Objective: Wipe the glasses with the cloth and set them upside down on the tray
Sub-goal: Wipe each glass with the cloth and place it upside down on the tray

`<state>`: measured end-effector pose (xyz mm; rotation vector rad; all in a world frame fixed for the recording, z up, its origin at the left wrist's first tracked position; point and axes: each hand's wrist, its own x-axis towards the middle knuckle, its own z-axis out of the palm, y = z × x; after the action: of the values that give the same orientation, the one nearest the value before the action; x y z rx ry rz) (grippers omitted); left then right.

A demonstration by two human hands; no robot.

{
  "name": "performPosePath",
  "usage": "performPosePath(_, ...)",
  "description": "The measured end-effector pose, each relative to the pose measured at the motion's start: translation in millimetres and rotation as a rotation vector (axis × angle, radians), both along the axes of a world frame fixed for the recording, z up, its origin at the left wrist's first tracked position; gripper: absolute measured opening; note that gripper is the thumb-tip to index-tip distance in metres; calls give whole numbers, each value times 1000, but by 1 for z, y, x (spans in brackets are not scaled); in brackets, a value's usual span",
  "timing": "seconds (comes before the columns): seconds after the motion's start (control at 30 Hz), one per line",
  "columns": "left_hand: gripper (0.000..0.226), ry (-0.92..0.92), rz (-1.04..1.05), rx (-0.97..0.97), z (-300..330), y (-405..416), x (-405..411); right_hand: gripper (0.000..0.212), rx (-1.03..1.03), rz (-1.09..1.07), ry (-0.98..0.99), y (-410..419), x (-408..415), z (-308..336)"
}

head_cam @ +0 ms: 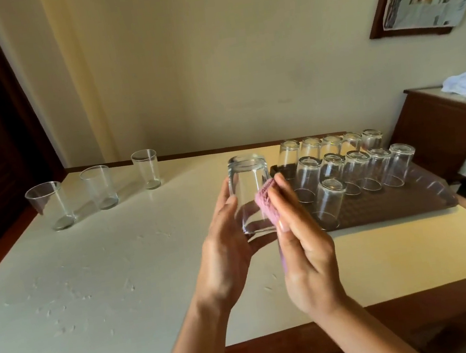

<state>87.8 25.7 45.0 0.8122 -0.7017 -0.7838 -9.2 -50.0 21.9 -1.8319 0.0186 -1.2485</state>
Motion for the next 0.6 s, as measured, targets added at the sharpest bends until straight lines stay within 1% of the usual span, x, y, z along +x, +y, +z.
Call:
performPosePath(0.07,61,-4,-3,-15,-4,0,-4,43,13,-20,3,-12,5,18)
performPosePath(0.13,64,-8,71,-28,-4,-3,-9,42,-16,-65,22,-20,9,29)
performPosePath(0.17,61,-22,106,-28,-1,-5,-10,43,-10,-37,21,-18,10,29)
performPosePath(0.23,49,-8,158,1,3,-6,-8,45,19,42,24,-5,8,14)
performPosePath(0.27,42,24,143,18,4,-5,-6,46,24,55,22,1,5,4)
performPosePath(0.33,45,48,71,47,-2,-1,1,47,10,39,15,3,2,-9)
performPosePath(0.4,41,-34,19,85,-6,1,1,47,11,19,10,-7,3,0)
performPosePath(0.43,46,-79,20,88,-10,1,0,45,2,-16,28,-11,5,10)
performPosePath(0.5,62,-75,51,75,-12,-4,-5,42,-50,-80,54,-21,8,23)
performPosePath(0.53,66,-63,89,55,-10,-5,-6,41,-72,-71,63,-22,9,24)
performPosePath(0.6,60,-40,112,23,-6,-7,-4,40,-102,-20,93,-12,7,13)
